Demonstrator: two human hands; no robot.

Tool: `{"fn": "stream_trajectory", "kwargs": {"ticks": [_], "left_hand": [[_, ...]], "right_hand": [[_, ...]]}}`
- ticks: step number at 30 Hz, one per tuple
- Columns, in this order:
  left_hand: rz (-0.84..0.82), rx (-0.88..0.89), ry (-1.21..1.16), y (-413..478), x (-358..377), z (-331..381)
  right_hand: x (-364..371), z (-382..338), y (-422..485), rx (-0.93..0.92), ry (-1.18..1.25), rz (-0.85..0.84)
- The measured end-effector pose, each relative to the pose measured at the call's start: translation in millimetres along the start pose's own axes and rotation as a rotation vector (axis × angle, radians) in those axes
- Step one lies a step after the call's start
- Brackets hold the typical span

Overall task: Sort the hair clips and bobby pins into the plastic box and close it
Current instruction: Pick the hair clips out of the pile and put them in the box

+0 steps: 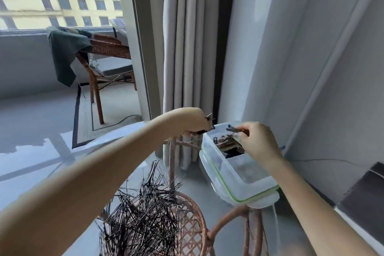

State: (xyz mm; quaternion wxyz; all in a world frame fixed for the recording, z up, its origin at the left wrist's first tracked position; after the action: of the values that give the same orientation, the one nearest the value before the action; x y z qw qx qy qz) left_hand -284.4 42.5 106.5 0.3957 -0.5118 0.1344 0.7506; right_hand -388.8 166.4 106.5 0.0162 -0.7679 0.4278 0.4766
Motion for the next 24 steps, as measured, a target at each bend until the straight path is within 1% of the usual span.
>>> {"fn": "stream_trajectory", "kwargs": {"ticks": [2,4,5,7,10,12,13,14,16,18,19,21,24], "left_hand": [[-0.065,0.008,-0.061,14.4,20.3,27.4],[-0.090,0.055,0.039,25.7,36.3,45.8],[-0.074,0.083,0.109,31.1,40.7,50.9],[-0.020,0.146,0.219,36.4,40.7,57.6],[0.087,0.202,0.199,37.7,21.7,49.8],[0.138,0.195,0.162,27.2,4.5,27.5],[0.147,0.183,0.156,19.2,-2.3,12.3],[0.151,0.165,0.155,10.5,-7.8,-5.4],[0.167,0.129,0.155,-11.6,-15.8,-43.4],[0.192,0.082,0.136,-34.1,-19.6,-83.9],[0.210,0.049,0.123,-45.8,-20.5,-104.5],[0.266,-0.007,0.089,-68.4,-19.2,-144.9],[0.348,-0.094,0.016,-98.8,-4.2,-199.5]], "right_hand": [[13.2,12.2,16.0,0.042,-0.013,-0.098],[23.9,16.5,24.3,0.052,0.019,-0.163],[25.2,16.9,26.1,0.044,0.012,-0.164],[18.1,15.5,26.0,0.025,-0.038,-0.107],[-2.8,0.9,18.8,-0.042,-0.089,0.062],[-9.1,-23.6,3.1,-0.137,-0.027,0.133],[-6.8,-39.8,-7.5,-0.203,0.036,0.126],[1.5,-58.7,-19.8,-0.286,0.096,0.073],[37.3,-97.6,-49.0,-0.475,0.153,-0.149],[85.4,-124.4,-78.2,-0.620,0.107,-0.364],[108.0,-132.5,-88.3,-0.664,0.064,-0.423],[143.0,-142.2,-97.3,-0.724,-0.037,-0.458],[169.5,-149.7,-92.6,-0.790,-0.187,-0.431]]}}
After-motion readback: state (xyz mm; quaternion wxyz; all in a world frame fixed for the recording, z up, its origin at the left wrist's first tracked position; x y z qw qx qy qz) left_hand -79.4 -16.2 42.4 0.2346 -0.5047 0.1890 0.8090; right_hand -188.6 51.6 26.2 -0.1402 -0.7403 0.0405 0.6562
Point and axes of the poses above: each hand's wrist, its own y-axis towards the middle knuckle, its own x-axis out of the palm, z = x × y, the point moved 9 cm from there along y, towards the middle knuckle, and after that the axes turned 6 degrees about z, right-handed, at the moved point
